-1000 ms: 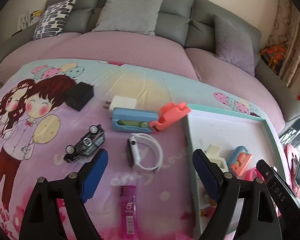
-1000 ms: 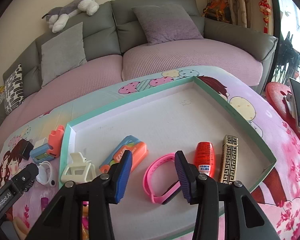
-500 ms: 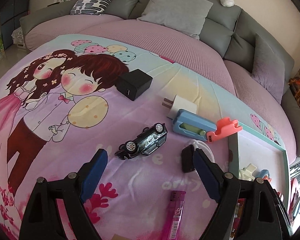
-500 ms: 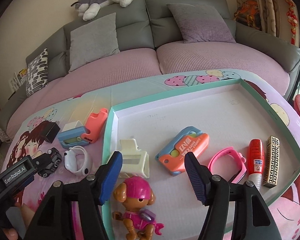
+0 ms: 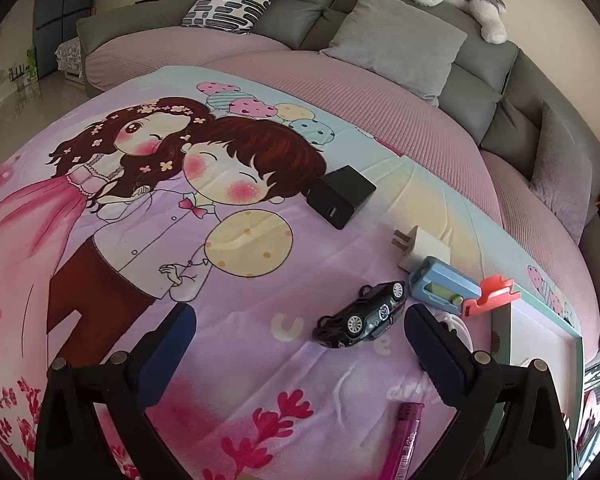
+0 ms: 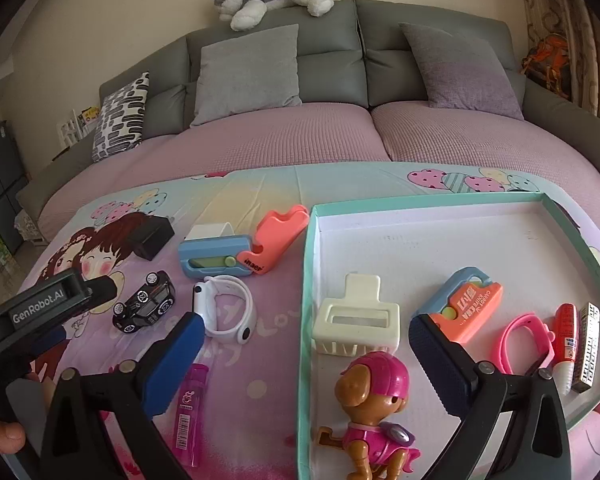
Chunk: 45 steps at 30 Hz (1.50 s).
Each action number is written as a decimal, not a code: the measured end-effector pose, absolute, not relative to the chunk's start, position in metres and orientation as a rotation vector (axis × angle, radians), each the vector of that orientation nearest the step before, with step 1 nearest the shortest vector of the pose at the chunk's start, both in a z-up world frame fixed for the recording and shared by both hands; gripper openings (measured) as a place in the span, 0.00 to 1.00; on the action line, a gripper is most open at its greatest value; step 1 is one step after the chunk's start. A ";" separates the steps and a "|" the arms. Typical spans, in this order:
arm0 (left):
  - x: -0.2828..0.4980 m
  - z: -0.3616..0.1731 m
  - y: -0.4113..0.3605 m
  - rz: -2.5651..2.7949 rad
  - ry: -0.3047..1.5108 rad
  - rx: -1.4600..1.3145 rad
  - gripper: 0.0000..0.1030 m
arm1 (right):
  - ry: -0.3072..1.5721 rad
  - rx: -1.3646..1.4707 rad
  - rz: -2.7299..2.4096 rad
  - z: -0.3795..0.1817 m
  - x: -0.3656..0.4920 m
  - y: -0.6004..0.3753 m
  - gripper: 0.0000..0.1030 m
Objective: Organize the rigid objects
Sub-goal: 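Withdraw both tools from the tray back toward the remaining items, then grasp the pink lighter with the right tool while the left tool approaches the black toy car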
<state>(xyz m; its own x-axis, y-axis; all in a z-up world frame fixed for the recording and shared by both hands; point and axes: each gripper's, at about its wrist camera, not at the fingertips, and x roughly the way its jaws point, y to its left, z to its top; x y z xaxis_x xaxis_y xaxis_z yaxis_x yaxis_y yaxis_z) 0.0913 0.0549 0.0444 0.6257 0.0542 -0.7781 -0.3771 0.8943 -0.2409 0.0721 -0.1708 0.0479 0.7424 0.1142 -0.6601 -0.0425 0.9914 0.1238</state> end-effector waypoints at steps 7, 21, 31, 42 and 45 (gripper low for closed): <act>0.087 0.049 0.070 0.286 0.847 -0.412 1.00 | 0.730 0.070 0.146 0.049 0.070 -0.150 1.00; 0.093 0.032 0.073 0.274 0.950 -0.363 1.00 | 0.808 0.055 0.230 0.040 0.070 -0.127 1.00; 0.097 0.020 0.062 0.234 1.030 -0.298 1.00 | 0.875 0.036 0.278 0.029 0.071 -0.118 0.78; 0.097 0.021 0.059 0.220 1.036 -0.286 1.00 | 0.975 -0.019 0.312 0.013 0.071 -0.104 0.53; 0.098 0.021 0.058 0.210 1.041 -0.286 1.00 | 1.002 -0.021 0.298 0.012 0.070 -0.104 0.53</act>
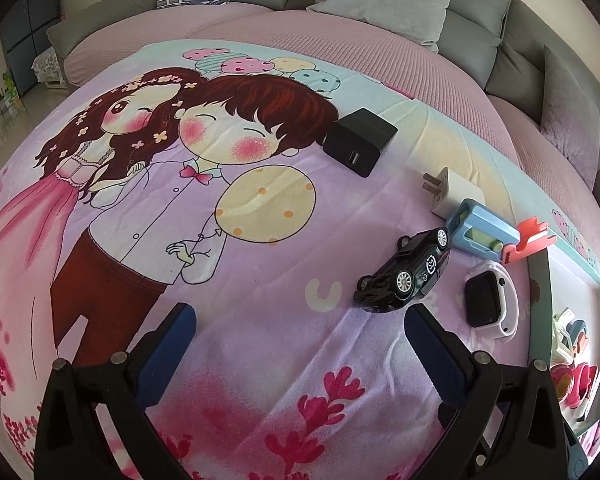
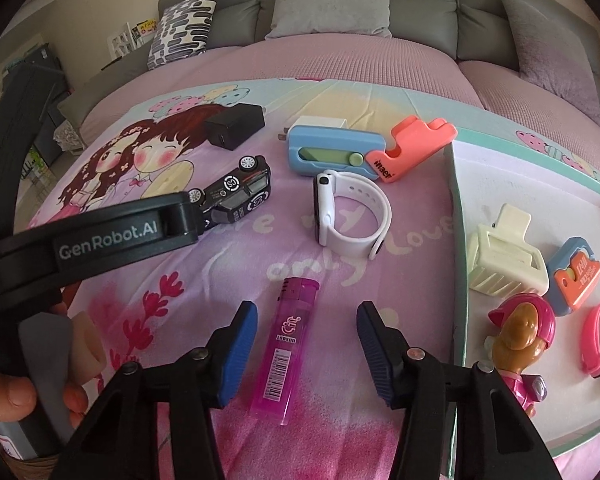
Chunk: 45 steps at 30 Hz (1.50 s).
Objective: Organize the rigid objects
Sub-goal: 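Grasp the pink lighter with the right tool while the left tool approaches the black toy car, then close the left tool on the black toy car while the right tool holds the lighter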
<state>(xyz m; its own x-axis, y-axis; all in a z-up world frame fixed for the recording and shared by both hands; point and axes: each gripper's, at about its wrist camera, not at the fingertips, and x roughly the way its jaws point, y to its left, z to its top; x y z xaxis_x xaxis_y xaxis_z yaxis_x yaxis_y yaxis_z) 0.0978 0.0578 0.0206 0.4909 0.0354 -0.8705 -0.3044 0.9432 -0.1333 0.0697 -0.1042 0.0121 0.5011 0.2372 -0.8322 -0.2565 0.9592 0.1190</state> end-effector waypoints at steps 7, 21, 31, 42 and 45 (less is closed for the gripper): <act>0.098 0.020 0.059 0.215 1.044 -0.285 1.00 | 1.017 -0.017 0.299 0.013 0.067 -0.106 0.48; 0.099 0.023 0.056 0.202 1.036 -0.269 1.00 | 1.037 -0.067 0.317 0.010 0.066 -0.099 0.33; 0.102 0.024 0.042 0.170 1.029 -0.235 1.00 | 1.023 -0.043 0.298 0.010 0.069 -0.106 0.22; 0.114 0.023 0.032 0.140 0.981 -0.242 1.00 | 0.984 0.024 0.256 0.014 0.078 -0.123 0.21; 0.118 0.022 0.033 0.131 0.968 -0.271 1.00 | 0.968 0.043 0.244 0.016 0.080 -0.128 0.21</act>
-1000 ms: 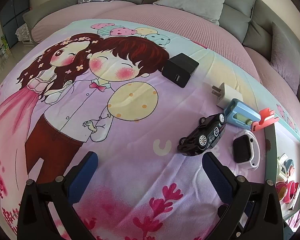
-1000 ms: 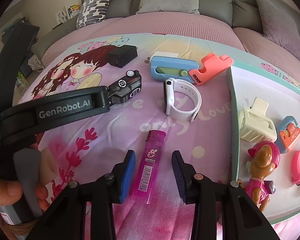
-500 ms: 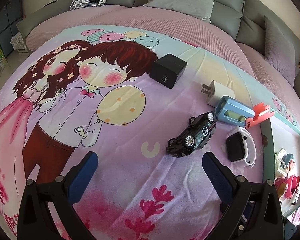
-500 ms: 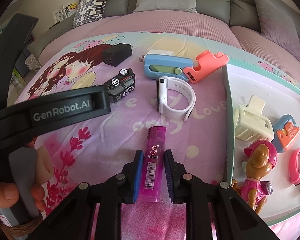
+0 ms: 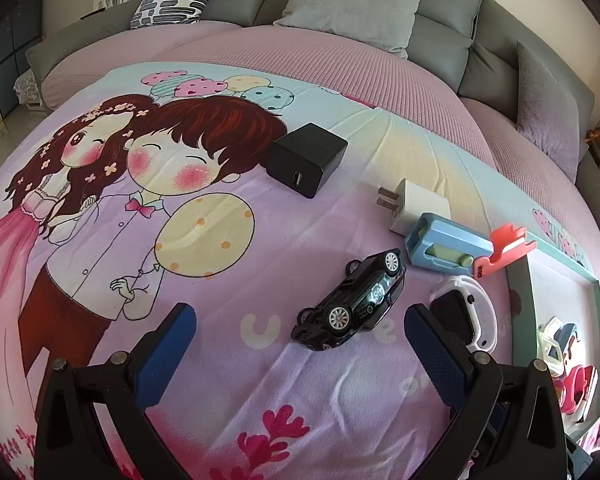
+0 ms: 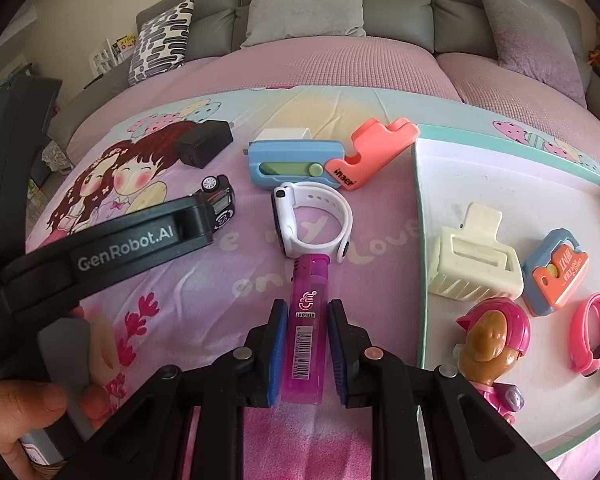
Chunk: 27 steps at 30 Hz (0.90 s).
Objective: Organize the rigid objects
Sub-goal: 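Close the left tool on the black toy car while the right tool holds the lighter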
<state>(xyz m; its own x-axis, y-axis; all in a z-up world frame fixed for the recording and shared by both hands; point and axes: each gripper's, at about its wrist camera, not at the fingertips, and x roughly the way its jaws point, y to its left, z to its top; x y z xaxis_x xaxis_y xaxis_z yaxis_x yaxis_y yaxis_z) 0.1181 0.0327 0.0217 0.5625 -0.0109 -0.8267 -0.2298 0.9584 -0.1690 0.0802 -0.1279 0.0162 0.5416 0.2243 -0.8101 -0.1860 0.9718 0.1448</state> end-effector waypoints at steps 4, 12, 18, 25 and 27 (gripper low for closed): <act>0.124 0.016 0.030 0.110 0.970 -0.273 1.00 | 0.950 0.069 0.234 0.020 0.082 -0.133 0.20; 0.131 0.015 0.022 0.046 0.919 -0.267 0.88 | 0.955 0.077 0.225 0.019 0.083 -0.136 0.20; 0.132 0.015 0.018 0.035 0.908 -0.249 0.58 | 0.966 0.101 0.210 0.017 0.085 -0.141 0.20; 0.131 0.017 0.012 -0.005 0.901 -0.231 0.34 | 0.948 0.123 0.211 0.020 0.084 -0.145 0.20; 0.128 0.019 0.011 -0.008 0.898 -0.230 0.34 | 0.935 0.133 0.212 0.023 0.083 -0.147 0.20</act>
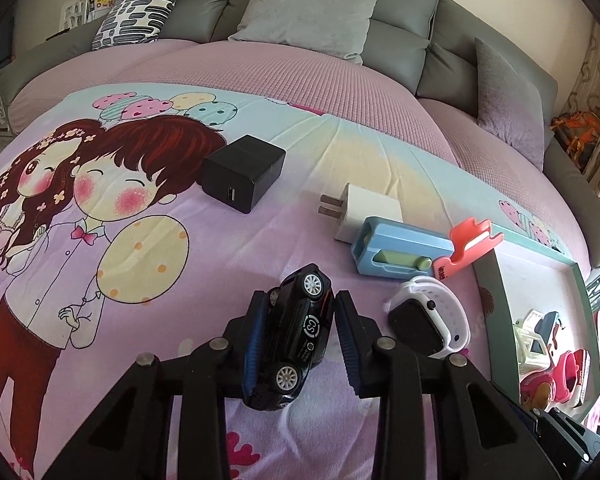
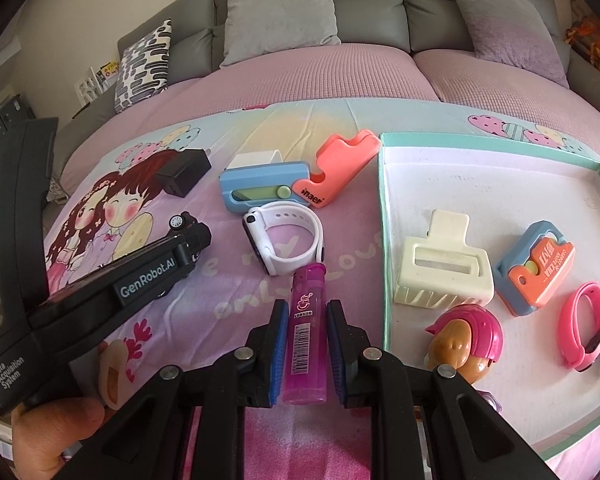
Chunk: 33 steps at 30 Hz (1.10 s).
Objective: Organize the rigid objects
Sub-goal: 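Close the left tool on the black toy car while the right tool holds the lighter, then lift the black toy car and pink lighter with both tools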
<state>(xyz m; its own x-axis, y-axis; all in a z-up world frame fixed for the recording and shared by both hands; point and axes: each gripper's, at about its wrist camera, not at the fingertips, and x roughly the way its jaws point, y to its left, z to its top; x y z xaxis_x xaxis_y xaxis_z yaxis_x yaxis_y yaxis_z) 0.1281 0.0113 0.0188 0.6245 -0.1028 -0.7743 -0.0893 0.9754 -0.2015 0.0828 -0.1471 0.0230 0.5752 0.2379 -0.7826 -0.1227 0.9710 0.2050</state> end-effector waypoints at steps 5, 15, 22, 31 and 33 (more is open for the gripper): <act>0.124 0.025 0.012 -0.015 0.882 -0.229 0.34 | 0.903 0.195 0.231 0.030 0.082 -0.156 0.17; 0.113 0.048 0.013 -0.026 0.818 -0.235 0.34 | 0.892 0.222 0.232 0.033 0.083 -0.163 0.09; 0.111 0.046 0.021 0.002 0.869 -0.263 0.34 | 0.941 0.187 0.244 0.023 0.085 -0.157 0.10; 0.108 0.037 0.029 0.028 0.929 -0.283 0.34 | 0.964 0.121 0.256 0.016 0.086 -0.142 0.14; 0.108 0.035 0.030 0.027 0.937 -0.285 0.34 | 0.964 0.112 0.264 0.015 0.085 -0.140 0.21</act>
<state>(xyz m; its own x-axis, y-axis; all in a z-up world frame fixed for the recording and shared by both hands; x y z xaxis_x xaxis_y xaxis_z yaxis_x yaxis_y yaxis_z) 0.1082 0.0295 0.0351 0.5947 -0.1006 -0.7976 -0.1458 0.9622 -0.2300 0.0855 -0.1396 0.0151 0.5411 0.2711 -0.7961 -0.1721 0.9623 0.2107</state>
